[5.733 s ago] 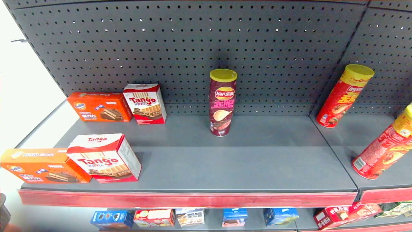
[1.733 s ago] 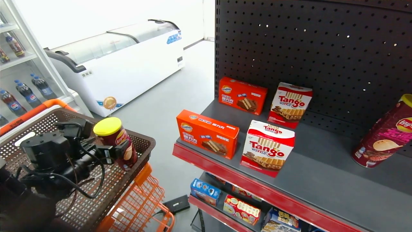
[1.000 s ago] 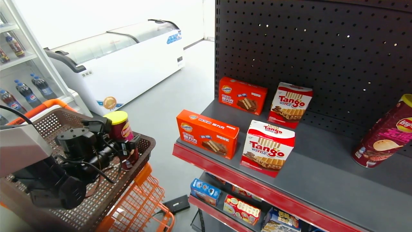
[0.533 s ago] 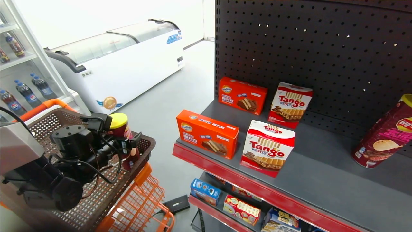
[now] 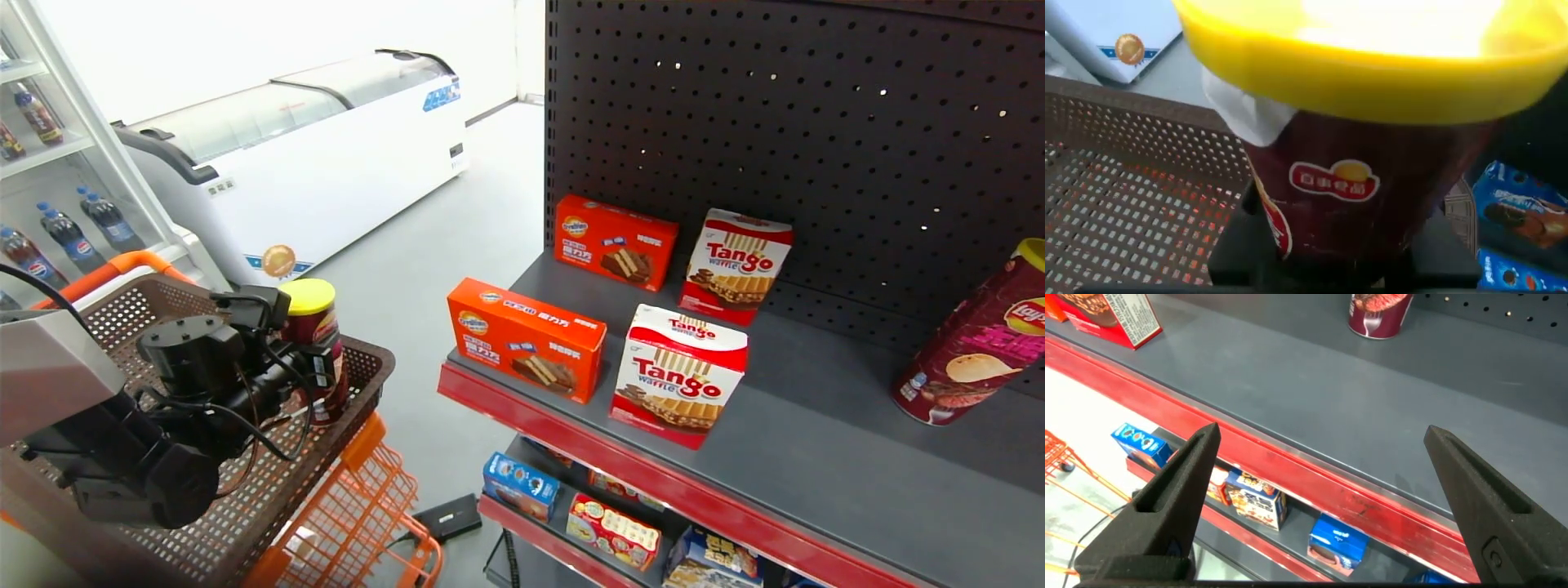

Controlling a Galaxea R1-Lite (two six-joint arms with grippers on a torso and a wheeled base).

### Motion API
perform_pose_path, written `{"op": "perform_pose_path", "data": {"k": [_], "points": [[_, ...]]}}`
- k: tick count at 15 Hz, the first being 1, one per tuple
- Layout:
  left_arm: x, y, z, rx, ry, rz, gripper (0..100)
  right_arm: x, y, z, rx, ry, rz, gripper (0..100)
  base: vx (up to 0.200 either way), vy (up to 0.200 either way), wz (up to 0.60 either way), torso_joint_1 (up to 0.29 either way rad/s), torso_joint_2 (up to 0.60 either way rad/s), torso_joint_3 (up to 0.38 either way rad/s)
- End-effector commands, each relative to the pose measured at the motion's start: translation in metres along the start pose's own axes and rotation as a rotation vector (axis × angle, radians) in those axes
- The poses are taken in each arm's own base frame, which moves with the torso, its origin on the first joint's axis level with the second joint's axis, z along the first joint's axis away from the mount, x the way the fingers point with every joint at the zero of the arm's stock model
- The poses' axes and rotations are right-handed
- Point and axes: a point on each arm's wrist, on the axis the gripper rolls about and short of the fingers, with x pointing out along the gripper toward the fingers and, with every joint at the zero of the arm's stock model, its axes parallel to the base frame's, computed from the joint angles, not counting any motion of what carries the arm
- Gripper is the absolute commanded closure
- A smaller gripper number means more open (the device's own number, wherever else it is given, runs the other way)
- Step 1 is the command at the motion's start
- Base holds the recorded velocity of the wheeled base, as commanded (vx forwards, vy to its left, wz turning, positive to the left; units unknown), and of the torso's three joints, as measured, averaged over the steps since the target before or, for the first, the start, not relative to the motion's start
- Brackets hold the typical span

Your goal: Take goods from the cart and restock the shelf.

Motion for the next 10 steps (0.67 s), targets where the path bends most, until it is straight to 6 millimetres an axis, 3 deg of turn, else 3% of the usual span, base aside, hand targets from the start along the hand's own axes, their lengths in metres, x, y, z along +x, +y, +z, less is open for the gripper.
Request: {"op": "perform_pose_path", "data": {"k": [1,4,5,6,9,10], "points": [[0.000,-0.004,0.004,0.010,-0.021,-0.008,100,0.000,0.000,0.000,0.000,0.000,0.001,0,0.000,0.000,0.00,0.000,0.00,0.000],[-0.015,-0.003,0.039,0.034,-0.112,-0.006,100,0.000,0.000,0.000,0.000,0.000,0.001,0,0.000,0.000,0.00,0.000,0.00,0.000],[-0.032,-0.010,0.067,0.035,-0.173,-0.026,100,0.000,0.000,0.000,0.000,0.000,0.001,0,0.000,0.000,0.00,0.000,0.00,0.000],[-0.036,-0.013,0.074,0.036,-0.194,-0.027,100,0.000,0.000,0.000,0.000,0.000,0.001,0,0.000,0.000,0.00,0.000,0.00,0.000],[-0.076,-0.027,0.116,0.030,-0.302,-0.071,100,0.000,0.000,0.000,0.000,0.000,0.001,0,0.000,0.000,0.00,0.000,0.00,0.000],[-0.082,-0.031,0.121,0.029,-0.299,-0.085,100,0.000,0.000,0.000,-0.002,0.000,0.001,0,0.000,0.000,0.00,0.000,0.00,0.000]]}}
